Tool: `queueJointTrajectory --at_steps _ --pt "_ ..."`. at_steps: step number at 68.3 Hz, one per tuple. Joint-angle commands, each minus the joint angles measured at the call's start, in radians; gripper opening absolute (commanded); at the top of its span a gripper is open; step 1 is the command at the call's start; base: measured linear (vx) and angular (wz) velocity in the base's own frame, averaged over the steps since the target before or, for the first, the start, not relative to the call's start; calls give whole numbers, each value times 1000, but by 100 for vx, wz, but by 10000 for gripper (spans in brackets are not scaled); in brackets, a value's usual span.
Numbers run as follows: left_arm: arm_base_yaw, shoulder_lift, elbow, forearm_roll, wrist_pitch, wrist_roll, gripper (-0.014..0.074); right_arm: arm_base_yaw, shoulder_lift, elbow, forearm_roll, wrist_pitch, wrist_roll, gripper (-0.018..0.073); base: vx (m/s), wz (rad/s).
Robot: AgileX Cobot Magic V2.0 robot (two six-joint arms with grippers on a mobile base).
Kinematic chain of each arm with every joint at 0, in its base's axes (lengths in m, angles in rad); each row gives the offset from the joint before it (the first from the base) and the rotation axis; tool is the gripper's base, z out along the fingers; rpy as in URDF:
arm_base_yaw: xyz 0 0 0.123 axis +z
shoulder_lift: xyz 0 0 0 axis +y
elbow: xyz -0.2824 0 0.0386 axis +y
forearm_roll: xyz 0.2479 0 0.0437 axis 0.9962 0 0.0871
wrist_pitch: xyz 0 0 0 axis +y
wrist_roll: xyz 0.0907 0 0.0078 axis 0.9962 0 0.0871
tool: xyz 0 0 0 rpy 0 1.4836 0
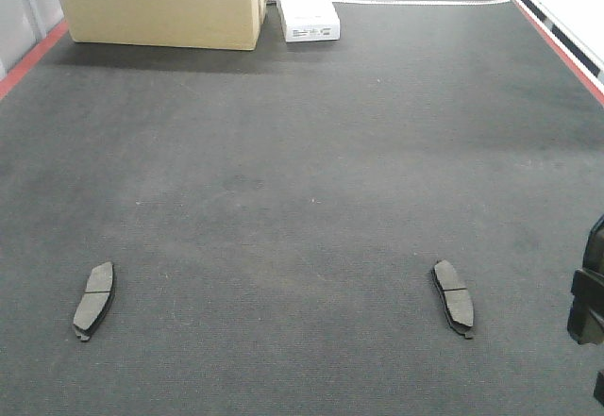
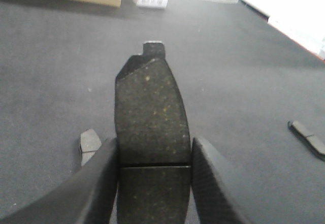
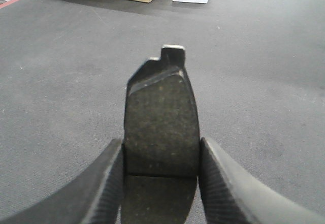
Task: Move and align brake pads A on conveyor
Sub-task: 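Lower the left gripper holding its pad toward the belt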
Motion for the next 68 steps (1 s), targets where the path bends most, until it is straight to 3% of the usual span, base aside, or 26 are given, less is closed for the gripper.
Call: queueJointTrajectory --at_steps 1,15,26,42,53,68 --pt "-3 113 -80 4 -104 -10 2 -4 2 -30 -21 -89 -6 -4 0 0" --pt "-3 434 -224 -2 -115 -10 8 -4 2 -30 -21 -89 -6 -4 0 0" --pt "-3 692 -324 -81 -158 -6 14 -4 2 -30 -21 -89 -6 -4 0 0" --pt "-3 1017 -433 -83 -189 -6 21 -4 2 -30 -21 -89 -6 -4 0 0" --pt "-3 1180 -467 -86 -202 -7 24 -4 2 -30 -21 -89 -6 -4 0 0" --pt "-3 1327 -469 -147 -260 -7 32 -4 2 -30 -21 -89 -6 -4 0 0"
